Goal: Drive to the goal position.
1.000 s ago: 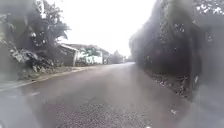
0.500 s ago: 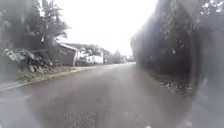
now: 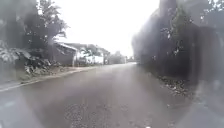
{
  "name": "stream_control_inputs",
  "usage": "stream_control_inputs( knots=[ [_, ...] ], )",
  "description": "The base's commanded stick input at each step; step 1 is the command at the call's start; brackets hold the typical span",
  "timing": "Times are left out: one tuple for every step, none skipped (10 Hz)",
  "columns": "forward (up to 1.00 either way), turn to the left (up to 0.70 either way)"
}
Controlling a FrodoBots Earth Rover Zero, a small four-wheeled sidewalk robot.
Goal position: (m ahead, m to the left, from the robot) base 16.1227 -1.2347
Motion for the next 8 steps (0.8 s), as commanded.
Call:
stream_control_inputs(
  knots=[
    [0.7, 0.0],
    [0.7, 0.0],
    [0.7, 0.0],
    [0.7, -0.29],
    [0.7, -0.35],
    [0.7, -0.35],
    [0.7, -0.21],
    [0.7, -0.03]
  ],
)
